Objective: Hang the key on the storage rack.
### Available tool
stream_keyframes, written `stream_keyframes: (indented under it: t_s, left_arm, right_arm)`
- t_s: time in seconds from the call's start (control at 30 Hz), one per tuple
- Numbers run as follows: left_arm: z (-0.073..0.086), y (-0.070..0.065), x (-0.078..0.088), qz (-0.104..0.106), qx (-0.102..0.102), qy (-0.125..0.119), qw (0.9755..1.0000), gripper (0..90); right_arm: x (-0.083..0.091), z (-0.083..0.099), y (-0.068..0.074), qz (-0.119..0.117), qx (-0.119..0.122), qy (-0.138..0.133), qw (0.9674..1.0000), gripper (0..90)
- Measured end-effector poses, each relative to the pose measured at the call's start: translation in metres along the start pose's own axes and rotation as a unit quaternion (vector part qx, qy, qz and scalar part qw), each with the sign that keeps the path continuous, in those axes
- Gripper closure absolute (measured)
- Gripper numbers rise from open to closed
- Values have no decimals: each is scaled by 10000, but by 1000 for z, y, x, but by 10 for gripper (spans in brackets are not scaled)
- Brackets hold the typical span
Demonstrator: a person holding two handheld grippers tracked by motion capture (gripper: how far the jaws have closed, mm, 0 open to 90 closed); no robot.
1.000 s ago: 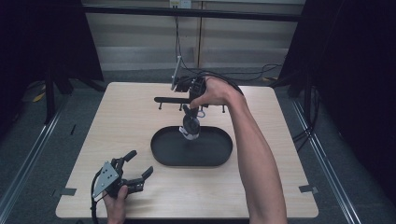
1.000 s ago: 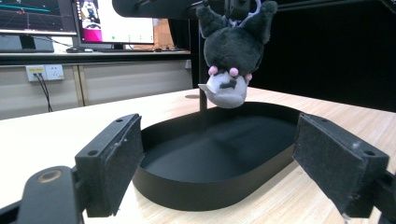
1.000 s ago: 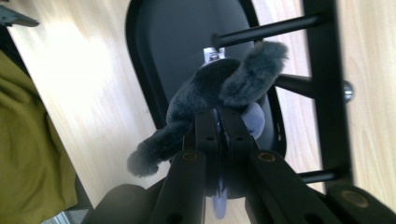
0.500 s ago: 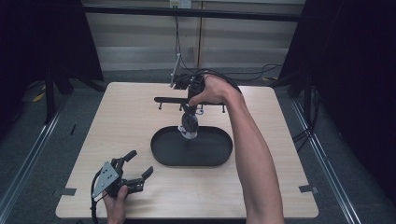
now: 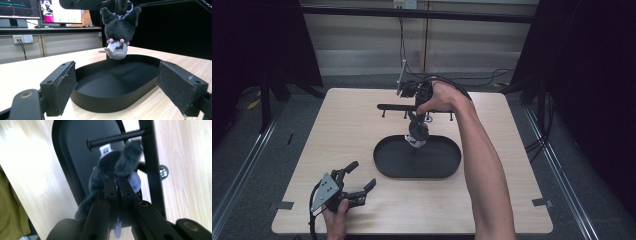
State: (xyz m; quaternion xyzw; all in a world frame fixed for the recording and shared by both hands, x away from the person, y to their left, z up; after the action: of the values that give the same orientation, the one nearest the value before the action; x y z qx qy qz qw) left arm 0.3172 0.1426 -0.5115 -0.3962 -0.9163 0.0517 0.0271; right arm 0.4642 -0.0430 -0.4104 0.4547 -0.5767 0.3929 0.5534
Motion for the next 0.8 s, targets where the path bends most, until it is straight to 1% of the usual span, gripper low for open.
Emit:
stream_keyframes:
  t_s: [0.07,0.1,0.13,0.17,0.2,0.23,0.27,0.3,0.33,0.37,0.4,0.43,0.47,0.5,0.53,0.57,0.6,0.63,0.8]
  left_arm:
    - [0,0,0,7,-35,12,10000,156]
    - [0,0,0,-3,7,5,10000,156]
    - [0,0,0,-3,7,5,10000,156]
    - [0,0,0,6,-36,13,10000,156]
    - [0,0,0,-4,10,3,10000,156]
    - [0,0,0,6,-33,12,10000,156]
    - [0,0,0,6,-33,12,10000,156]
    - [0,1,0,13,-77,21,10000,156]
    - [0,1,0,13,-78,21,10000,156]
    - [0,1,0,12,-78,21,10000,156]
    - [0,1,0,11,-79,22,10000,156]
    - [0,0,0,-7,3,5,10000,156]
    - [0,0,0,-7,3,5,10000,156]
    - [0,1,0,14,-90,24,10000,156]
    - [0,1,0,10,-73,20,10000,156]
    - [0,0,0,-5,17,13,10000,156]
    - [0,1,0,15,-77,14,10000,156]
    - [0,0,0,-4,15,13,10000,156]
    - [0,0,0,-3,0,4,10000,156]
  right_arm:
    - [0,0,0,-16,-4,-12,10000,873]
    - [0,0,-1,16,-14,-24,10000,874]
    - [0,0,-2,24,3,-28,10000,873]
    - [0,0,-2,24,3,-28,10000,873]
    - [0,0,-2,54,20,-26,10000,873]
    - [0,-1,-4,197,28,-69,9998,873]
    - [0,-1,-4,197,28,-69,9998,873]
    - [0,-1,-4,190,48,-59,9998,873]
    - [0,-1,-5,265,79,-81,9996,873]
    - [1,-2,-6,288,94,-113,9995,872]
    - [0,-3,-6,271,104,-185,9994,871]
    - [1,-3,-6,266,113,-163,9994,871]
    - [1,-3,-6,266,113,-163,9994,871]
    - [0,-3,-7,234,77,-185,9995,870]
    - [0,-3,-7,234,77,-185,9995,870]
    - [0,-2,-8,230,24,-169,9996,869]
    - [-1,-2,-9,217,21,-198,9996,865]
    - [-1,-2,-9,226,14,-206,9995,854]
    - [-1,-1,-7,193,3,-324,9993,860]
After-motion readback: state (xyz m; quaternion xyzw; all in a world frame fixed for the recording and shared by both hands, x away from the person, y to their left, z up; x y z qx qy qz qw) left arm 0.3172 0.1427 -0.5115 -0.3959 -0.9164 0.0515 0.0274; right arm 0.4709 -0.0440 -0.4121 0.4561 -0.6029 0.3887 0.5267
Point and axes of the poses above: each handheld gripper's, and its own axes: x roughly backward along the jaws, z roughly out of its underside, y roughly to its left, the point moved 10 cm from there along -x, roughly forward along the jaws, and after that the axes turned 6 degrees about x, right-handed, at the moved point
